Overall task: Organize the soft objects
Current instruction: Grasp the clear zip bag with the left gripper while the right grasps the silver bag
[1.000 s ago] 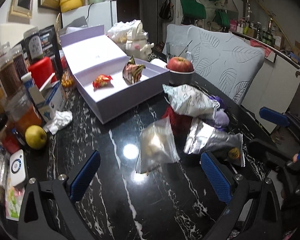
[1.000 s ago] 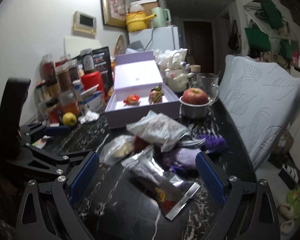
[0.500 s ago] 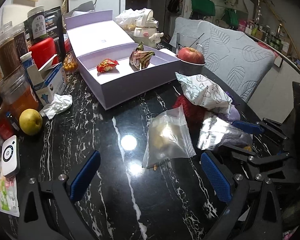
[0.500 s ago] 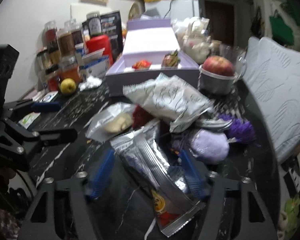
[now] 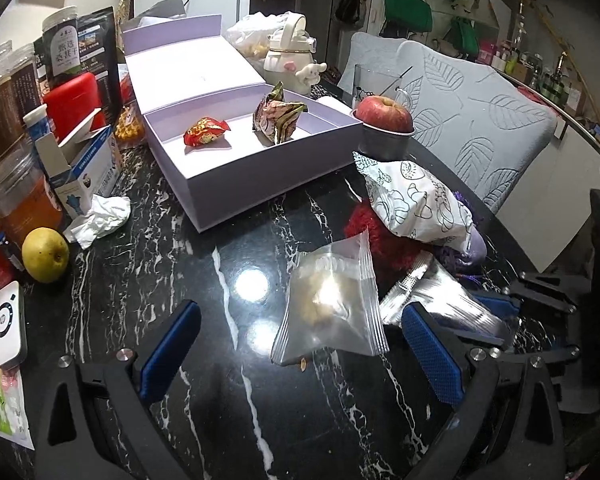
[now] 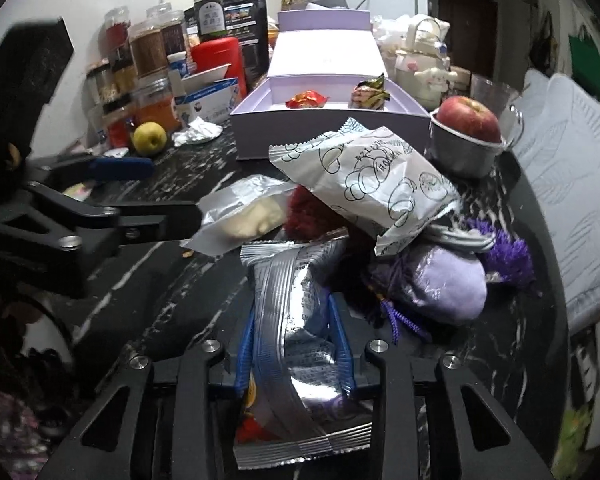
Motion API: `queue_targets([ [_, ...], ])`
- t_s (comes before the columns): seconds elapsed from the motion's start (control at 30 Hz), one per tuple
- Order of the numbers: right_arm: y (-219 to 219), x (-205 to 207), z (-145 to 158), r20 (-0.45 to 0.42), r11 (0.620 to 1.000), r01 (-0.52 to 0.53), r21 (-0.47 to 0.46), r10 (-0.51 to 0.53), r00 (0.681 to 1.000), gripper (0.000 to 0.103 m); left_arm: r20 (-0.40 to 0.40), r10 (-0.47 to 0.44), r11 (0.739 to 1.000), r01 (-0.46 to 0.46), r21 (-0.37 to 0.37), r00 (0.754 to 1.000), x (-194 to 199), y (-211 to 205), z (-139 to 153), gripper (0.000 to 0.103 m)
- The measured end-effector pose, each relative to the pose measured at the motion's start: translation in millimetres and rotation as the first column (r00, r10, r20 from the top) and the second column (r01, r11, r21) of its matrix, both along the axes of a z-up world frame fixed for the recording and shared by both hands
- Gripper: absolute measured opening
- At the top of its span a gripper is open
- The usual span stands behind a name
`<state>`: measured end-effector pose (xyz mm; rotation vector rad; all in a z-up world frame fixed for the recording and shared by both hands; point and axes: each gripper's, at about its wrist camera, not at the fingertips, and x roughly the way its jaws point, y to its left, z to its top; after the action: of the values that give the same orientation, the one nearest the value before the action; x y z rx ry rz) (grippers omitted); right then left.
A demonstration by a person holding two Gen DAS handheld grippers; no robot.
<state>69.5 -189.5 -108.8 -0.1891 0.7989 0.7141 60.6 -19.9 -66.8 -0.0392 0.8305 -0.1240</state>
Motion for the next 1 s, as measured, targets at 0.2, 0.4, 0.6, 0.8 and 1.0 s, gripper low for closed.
queue_targets([
  [0.2, -28, -1, 6, -0.075, 0.993, 0.060, 0.105, -0.052, 0.996, 0.033, -0.015, 0.003, 1.000, -0.003, 0.002, 1.000, 9, -1, -5, 0.102],
  [0.4, -51, -8, 10, -0.091, 0.983, 0.141, 0.117, -0.131, 0.987, 0.034, -0.050, -0.026, 1.000, 0.026, -0.001, 0.998, 24, -12, -19, 0.102],
  [0.6, -55, -6, 7, -0.095, 0.981, 0.167, 0.100, -0.157, 0.983, 0.034, -0.072, -0.045, 0.999, 0.047, 0.021, 0.996, 39, -24, -32, 0.090],
  [0.8, -56, 0, 5, -0.097, 0.980, 0.181, 0.084, -0.172, 0.980, 0.034, -0.088, -0.032, 0.998, 0.036, 0.050, 0.996, 48, -23, -40, 0.064],
  [1.0, -49, 4, 2, -0.101, 0.981, 0.187, 0.054, -0.180, 0.978, 0.036, -0.072, -0.060, 0.996, 0.064, 0.054, 0.996, 51, -25, -38, 0.044],
])
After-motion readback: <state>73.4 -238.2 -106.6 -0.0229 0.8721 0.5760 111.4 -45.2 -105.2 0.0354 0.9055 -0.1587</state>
